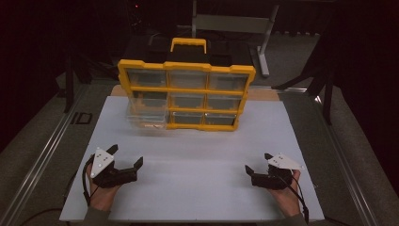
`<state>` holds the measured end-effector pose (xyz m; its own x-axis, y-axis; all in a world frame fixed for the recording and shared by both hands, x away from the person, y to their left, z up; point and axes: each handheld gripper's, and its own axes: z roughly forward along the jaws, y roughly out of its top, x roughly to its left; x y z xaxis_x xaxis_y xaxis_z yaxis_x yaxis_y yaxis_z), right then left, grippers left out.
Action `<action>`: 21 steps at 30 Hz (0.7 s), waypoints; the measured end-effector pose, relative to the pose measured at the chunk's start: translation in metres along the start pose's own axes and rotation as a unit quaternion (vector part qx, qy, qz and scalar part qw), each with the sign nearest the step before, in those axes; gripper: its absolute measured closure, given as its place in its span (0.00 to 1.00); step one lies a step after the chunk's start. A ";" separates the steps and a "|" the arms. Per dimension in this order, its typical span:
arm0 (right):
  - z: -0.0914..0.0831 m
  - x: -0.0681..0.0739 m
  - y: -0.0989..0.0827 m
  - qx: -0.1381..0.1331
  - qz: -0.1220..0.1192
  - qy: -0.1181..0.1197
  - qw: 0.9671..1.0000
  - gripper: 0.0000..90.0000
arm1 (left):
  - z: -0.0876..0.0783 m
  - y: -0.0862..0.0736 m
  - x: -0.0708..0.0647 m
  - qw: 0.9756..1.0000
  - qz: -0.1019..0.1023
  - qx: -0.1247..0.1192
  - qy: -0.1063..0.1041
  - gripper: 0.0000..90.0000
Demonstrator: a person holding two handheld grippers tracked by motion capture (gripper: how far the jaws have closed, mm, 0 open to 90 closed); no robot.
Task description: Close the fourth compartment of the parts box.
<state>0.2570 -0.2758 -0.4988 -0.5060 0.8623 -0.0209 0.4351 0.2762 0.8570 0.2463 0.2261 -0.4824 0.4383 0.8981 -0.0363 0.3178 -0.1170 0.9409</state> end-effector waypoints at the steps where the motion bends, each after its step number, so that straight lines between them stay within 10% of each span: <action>1: 0.000 0.001 0.000 0.000 0.000 -0.001 1.000 0.12 | 0.000 0.001 -0.001 1.000 -0.001 -0.001 0.000 0.00; 21: -0.001 0.000 0.000 -0.008 0.002 0.002 1.000 0.14 | 0.008 0.029 -0.017 0.999 0.027 -0.003 -0.022 0.08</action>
<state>0.2560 -0.2764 -0.4979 -0.5077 0.8614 -0.0147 0.4257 0.2656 0.8650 0.2549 0.2039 -0.4575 0.4918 0.8707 -0.0007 0.2879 -0.1619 0.9439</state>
